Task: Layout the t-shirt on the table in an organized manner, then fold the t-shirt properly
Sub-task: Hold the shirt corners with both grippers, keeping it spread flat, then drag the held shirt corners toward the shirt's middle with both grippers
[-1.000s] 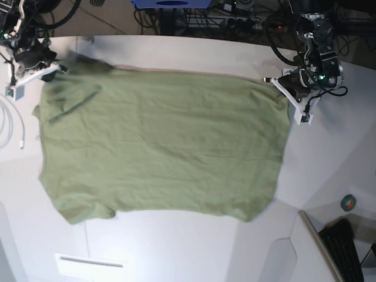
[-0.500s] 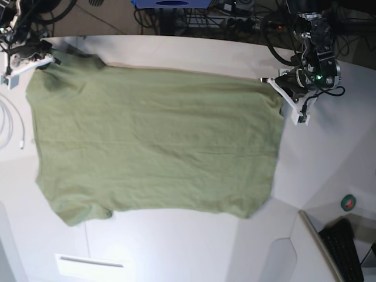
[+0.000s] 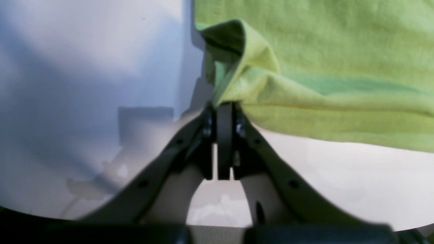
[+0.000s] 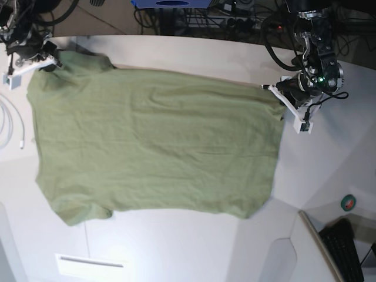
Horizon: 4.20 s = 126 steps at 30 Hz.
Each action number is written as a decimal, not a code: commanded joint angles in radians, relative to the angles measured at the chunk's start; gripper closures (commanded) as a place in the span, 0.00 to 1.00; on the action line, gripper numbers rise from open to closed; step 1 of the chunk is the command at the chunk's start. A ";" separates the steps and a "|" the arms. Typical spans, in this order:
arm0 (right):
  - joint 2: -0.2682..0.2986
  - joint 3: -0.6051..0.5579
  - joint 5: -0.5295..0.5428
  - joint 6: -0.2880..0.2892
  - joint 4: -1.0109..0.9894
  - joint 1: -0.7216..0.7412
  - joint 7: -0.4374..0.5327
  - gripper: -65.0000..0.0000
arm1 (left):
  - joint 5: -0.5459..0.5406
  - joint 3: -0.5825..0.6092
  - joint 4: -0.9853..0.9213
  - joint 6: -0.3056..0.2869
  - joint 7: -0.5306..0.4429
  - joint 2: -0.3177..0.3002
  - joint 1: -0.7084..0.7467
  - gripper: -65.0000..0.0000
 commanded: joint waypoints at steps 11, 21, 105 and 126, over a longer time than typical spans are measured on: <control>0.012 0.000 0.016 0.006 0.085 0.032 0.012 1.00 | -0.007 -0.002 0.020 0.002 -0.008 -0.007 -0.011 1.00; 0.013 0.000 0.013 0.006 0.085 0.040 0.010 1.00 | -0.007 -0.002 0.020 0.002 -0.008 -0.007 -0.009 1.00; 0.099 -0.130 -0.190 0.005 -0.314 0.534 0.079 1.00 | 0.003 -0.007 -0.391 0.049 0.034 0.033 -0.402 1.00; 0.115 -0.239 -0.188 0.006 -0.307 0.534 0.158 1.00 | 0.001 -0.012 -0.383 0.049 0.038 0.033 -0.400 1.00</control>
